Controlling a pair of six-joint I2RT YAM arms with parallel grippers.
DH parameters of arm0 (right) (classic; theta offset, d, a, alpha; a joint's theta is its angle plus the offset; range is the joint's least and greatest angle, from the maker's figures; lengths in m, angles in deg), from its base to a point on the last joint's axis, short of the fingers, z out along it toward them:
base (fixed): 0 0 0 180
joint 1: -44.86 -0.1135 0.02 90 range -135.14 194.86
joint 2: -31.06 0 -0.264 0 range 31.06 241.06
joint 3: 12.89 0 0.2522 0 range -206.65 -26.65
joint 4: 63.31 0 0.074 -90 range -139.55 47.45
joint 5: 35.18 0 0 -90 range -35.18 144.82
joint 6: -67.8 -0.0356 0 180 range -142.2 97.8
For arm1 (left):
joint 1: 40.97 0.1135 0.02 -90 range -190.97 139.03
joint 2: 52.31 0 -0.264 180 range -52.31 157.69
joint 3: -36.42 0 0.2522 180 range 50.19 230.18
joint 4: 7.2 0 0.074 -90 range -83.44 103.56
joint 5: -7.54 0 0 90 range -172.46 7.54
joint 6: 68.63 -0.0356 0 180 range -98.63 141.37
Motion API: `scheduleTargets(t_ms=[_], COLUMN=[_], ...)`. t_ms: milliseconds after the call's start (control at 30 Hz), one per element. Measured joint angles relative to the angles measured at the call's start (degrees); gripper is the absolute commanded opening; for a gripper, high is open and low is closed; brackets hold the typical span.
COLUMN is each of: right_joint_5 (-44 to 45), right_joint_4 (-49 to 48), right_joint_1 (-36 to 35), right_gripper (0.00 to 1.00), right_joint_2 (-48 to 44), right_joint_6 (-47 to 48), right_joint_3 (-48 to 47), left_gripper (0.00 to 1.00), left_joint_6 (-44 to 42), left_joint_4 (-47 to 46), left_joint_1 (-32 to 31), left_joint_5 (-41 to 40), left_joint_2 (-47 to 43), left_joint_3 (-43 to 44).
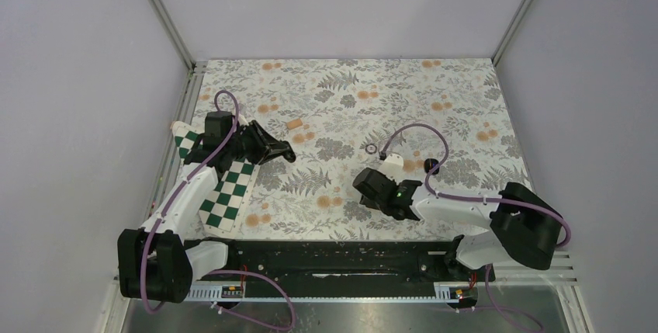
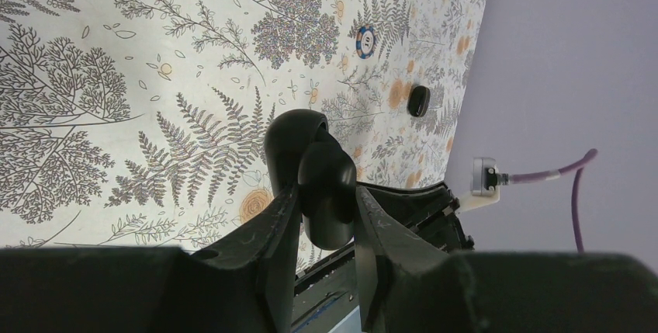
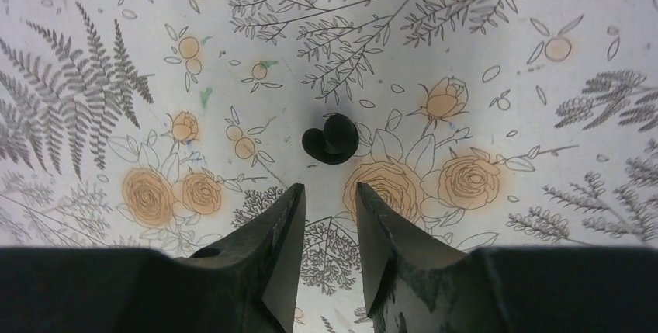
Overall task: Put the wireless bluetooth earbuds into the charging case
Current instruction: Pick up the left earbud from the center of the board.
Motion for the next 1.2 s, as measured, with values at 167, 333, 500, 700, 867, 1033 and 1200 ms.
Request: scheduleTargets(t_ms=[167, 333, 500, 700, 867, 1033, 1200], right_joint_5=[0.5, 1.0, 2.0, 2.7, 3.1, 3.7, 4.2], right_joint_4=[-2.1, -4.8, -4.9, -4.9, -5.3, -5.9, -4.8], right_joint_1=[0.0, 0.0, 0.1, 0.3, 1.1, 1.4, 1.7], right_gripper=[0.35, 0.32, 0.33, 0.33, 0.33, 0.33, 0.35], right_joint_2=[2.5, 4.7, 5.2, 5.2, 5.1, 3.4, 0.7], right_joint_6=[-12.2, -19.3, -23.8, -27.3, -28.4, -27.0, -24.4], right_joint_3=[0.5, 1.1, 1.5, 1.8, 2.2, 3.8, 4.0], left_gripper=[0.00, 0.00, 0.00, 0.00, 0.00, 0.00, 0.00], left_joint_6=[0.0, -0.4, -0.5, -0.5, -0.7, -0.7, -0.7], left_joint_4=[0.0, 0.0, 0.0, 0.0, 0.0, 0.0, 0.0], left_joint_1=[0.0, 0.0, 0.0, 0.0, 0.0, 0.0, 0.0], left_joint_5=[0.2, 0.2, 0.2, 0.2, 0.2, 0.2, 0.2], left_joint_2=[0.0, 0.0, 0.0, 0.0, 0.0, 0.0, 0.0], left_joint_3=[0.0, 0.0, 0.0, 0.0, 0.0, 0.0, 0.0])
